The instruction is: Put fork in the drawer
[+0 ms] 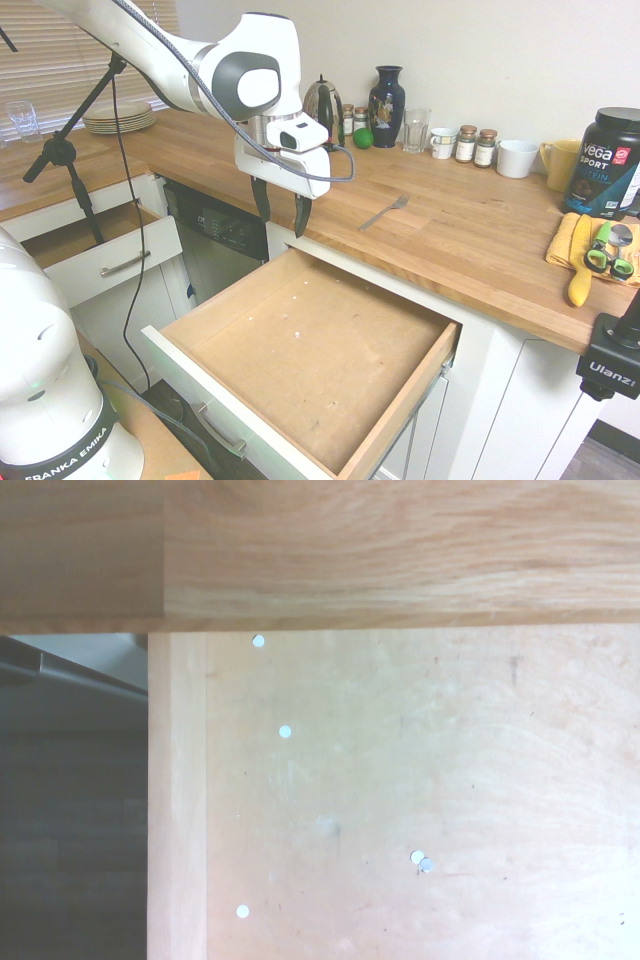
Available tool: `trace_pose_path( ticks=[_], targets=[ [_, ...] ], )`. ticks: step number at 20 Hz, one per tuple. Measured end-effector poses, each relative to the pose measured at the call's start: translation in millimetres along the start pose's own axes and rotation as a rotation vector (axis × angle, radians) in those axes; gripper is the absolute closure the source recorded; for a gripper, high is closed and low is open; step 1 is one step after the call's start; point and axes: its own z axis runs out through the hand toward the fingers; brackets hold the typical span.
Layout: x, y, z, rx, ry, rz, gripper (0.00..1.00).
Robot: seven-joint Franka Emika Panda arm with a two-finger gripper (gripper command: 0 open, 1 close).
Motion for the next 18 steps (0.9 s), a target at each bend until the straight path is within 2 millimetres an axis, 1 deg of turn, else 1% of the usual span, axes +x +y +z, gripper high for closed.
trace_pose_path(
  ticks=[3,6,9,16,18],
  targets=[
    [1,0,1,0.001,0.002,-0.001,0.0],
    [12,-8,-3,0.008,0.017,0.0,0.0],
    [36,-22,-6,0.01,0.028,0.015,0.0],
    [91,-59,-2,-0.004,0.011,0.053,0.0],
    [110,-67,-1,-0.007,0.007,0.066,0.0]
  ],
)
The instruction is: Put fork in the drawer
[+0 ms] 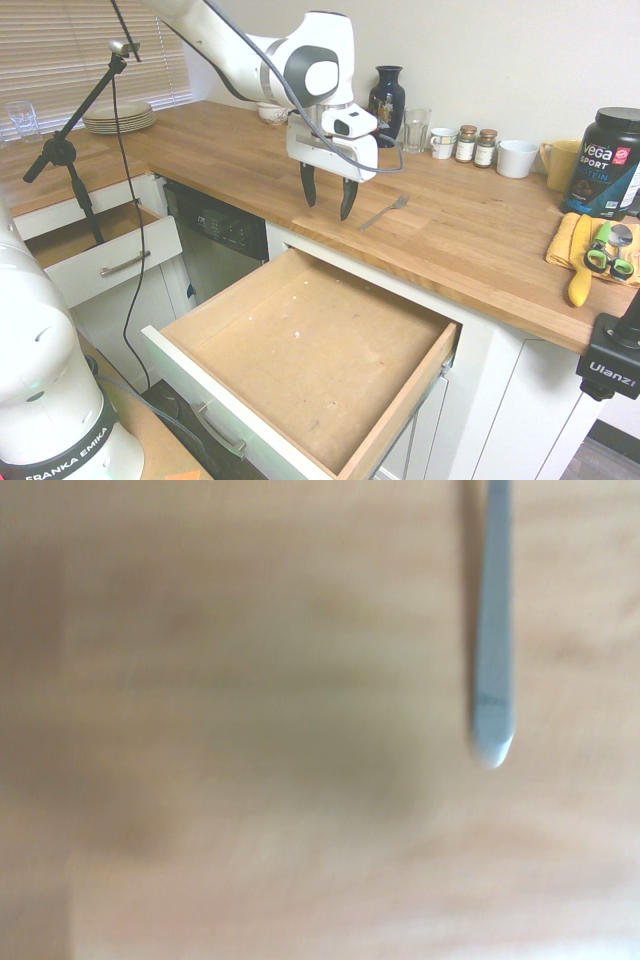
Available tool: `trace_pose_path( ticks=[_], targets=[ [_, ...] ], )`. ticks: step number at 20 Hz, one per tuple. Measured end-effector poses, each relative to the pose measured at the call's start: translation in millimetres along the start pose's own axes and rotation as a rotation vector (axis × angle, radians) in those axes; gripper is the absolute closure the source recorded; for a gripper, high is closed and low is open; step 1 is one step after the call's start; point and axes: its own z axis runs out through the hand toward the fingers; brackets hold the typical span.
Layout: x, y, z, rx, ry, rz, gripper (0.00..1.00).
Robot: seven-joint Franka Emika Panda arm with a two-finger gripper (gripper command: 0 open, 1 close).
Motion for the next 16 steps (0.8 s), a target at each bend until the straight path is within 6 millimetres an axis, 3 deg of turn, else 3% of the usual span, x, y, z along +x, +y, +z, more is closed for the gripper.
trace_pose_path(
  ticks=[6,16],
  targets=[
    [46,-33,13,-0.017,-0.01,0.021,0.0],
    [96,-82,34,-0.064,-0.03,0.022,0.0]
  ],
)
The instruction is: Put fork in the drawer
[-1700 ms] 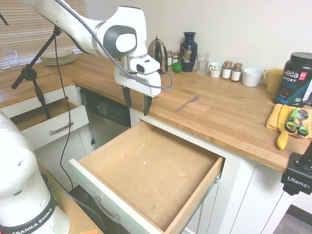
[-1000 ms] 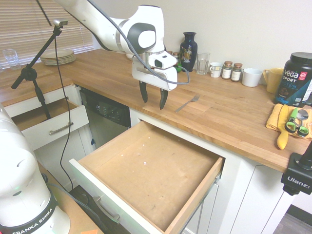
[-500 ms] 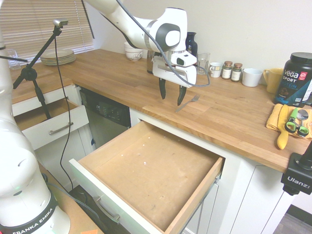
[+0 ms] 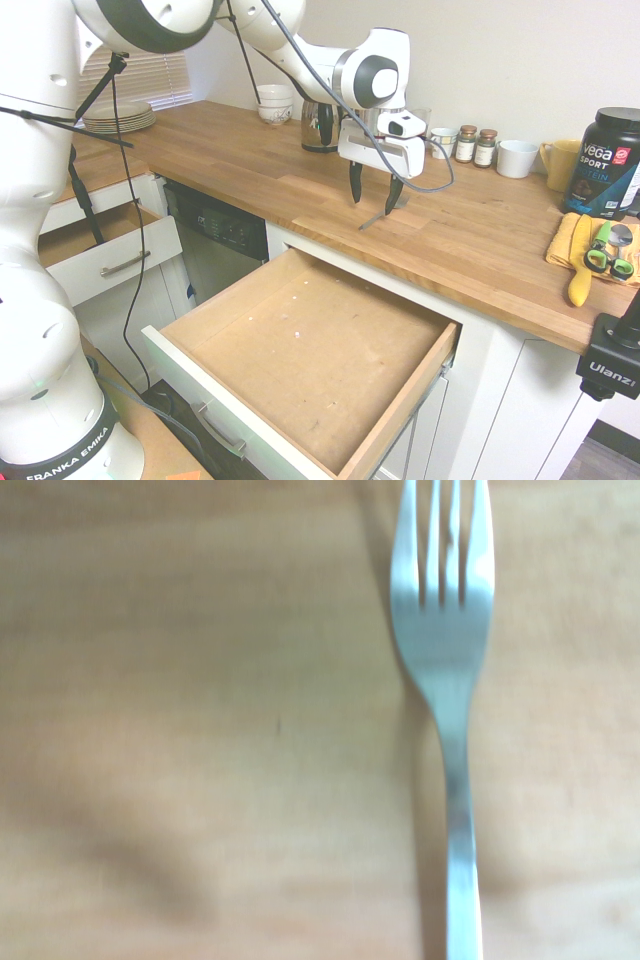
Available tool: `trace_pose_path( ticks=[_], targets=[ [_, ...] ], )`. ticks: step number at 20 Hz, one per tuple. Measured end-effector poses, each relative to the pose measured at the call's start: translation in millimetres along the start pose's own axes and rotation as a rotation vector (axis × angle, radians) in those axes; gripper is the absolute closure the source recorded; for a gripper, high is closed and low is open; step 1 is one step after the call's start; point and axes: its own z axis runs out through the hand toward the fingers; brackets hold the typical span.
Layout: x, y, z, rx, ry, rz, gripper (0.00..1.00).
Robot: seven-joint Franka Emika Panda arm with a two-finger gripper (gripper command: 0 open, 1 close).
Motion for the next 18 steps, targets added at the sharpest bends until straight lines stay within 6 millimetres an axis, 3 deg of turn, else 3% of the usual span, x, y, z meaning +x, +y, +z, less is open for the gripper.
trace_pose_path(
  ticks=[1,10,18],
  targets=[
    [4,-4,3,-0.007,-0.004,-0.002,1.0],
    [25,-32,20,-0.028,-0.014,-0.024,1.0],
    [28,-31,21,-0.034,-0.012,-0.026,1.0]
  ],
)
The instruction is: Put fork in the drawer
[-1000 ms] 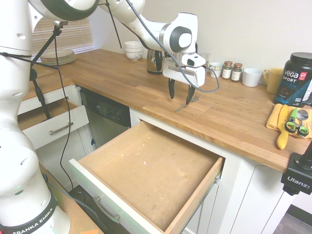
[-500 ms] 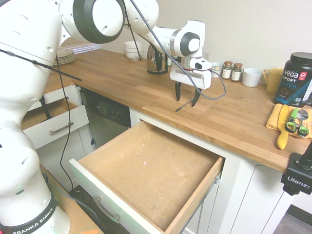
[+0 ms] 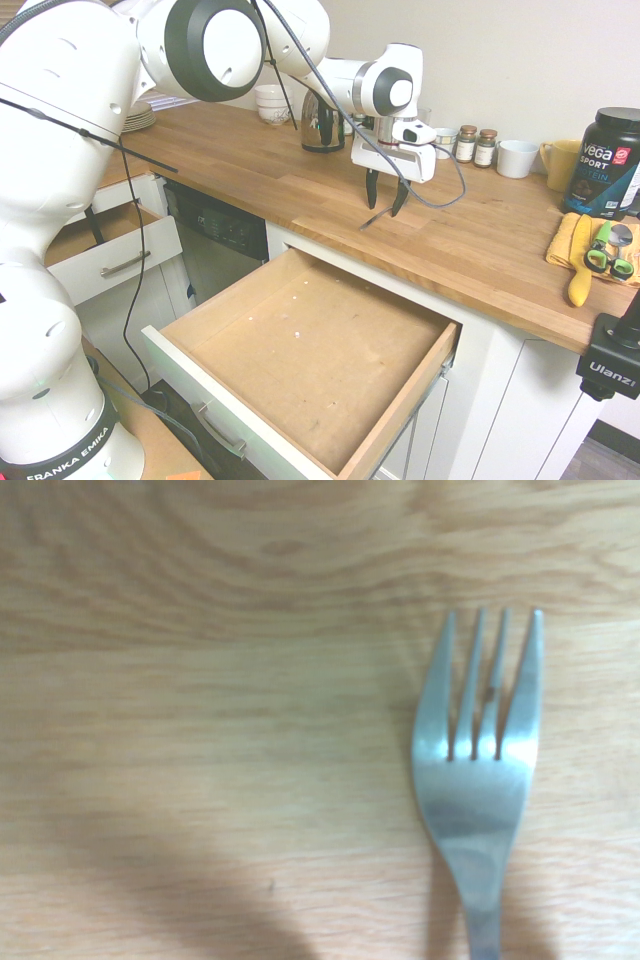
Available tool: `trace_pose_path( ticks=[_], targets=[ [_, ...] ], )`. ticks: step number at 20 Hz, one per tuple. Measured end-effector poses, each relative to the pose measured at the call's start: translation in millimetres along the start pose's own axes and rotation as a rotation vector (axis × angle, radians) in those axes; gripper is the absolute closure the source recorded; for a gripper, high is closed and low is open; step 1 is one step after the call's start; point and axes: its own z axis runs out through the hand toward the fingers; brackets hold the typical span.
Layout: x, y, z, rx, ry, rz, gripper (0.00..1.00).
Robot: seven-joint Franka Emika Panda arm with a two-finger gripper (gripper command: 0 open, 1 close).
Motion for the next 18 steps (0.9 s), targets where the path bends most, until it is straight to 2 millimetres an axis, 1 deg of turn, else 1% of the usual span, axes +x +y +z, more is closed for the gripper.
trace_pose_path(
  ticks=[9,18],
  targets=[
    [5,4,-1,-0.001,0.005,-0.001,1.0],
    [11,3,-18,0.022,0.027,0.003,1.0]
  ],
)
